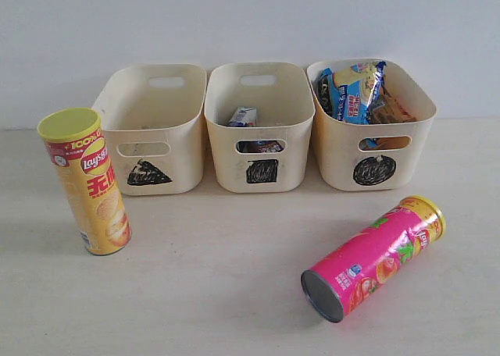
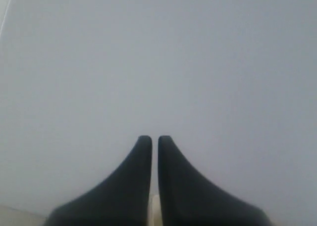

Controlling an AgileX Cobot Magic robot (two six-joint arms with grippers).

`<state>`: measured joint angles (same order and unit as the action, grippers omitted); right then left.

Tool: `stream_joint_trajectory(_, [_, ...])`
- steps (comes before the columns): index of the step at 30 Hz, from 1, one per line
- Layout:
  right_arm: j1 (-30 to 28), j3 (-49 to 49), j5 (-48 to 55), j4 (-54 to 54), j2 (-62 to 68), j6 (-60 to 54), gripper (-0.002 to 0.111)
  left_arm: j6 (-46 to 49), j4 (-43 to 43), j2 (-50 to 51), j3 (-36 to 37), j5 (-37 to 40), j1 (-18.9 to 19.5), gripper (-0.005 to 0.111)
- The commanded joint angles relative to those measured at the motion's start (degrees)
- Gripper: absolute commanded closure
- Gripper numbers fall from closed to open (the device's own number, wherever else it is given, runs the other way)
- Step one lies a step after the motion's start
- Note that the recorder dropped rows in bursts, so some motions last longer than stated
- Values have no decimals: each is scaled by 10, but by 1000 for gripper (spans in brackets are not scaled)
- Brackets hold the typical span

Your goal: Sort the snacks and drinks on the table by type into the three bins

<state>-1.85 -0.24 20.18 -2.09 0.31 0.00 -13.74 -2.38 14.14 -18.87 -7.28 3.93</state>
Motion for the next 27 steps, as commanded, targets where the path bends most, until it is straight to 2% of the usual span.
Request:
stream_joint_trajectory(1, [-4, 2, -4, 1, -3, -3, 108, 1, 41, 115, -90, 84, -1, 102])
stream_joint_trajectory(2, [-4, 2, -4, 1, -3, -3, 108, 32, 44, 160, -127, 115, -7, 102])
stream_joint_trajectory(6, [-4, 2, -4, 1, -3, -3, 108, 98, 44, 242, -191, 188, -43, 102])
stream_joint_trajectory(8, [-4, 2, -4, 1, -3, -3, 108, 130, 42, 287, -230, 236, -92, 102])
stream_joint_trajectory(9, [-4, 2, -4, 1, -3, -3, 108, 175, 24, 317, -254, 260, -134, 102])
stream_joint_trajectory(12, [-4, 2, -4, 1, -3, -3, 108, 234, -2, 368, -284, 300, -190, 102])
stream_joint_trajectory(15, [-4, 2, -4, 1, -3, -3, 108, 255, -1, 450, -327, 348, -265, 102])
stream_joint_trajectory(27, [-4, 2, -4, 1, -3, -3, 108, 272, -1, 685, -442, 346, -480, 102])
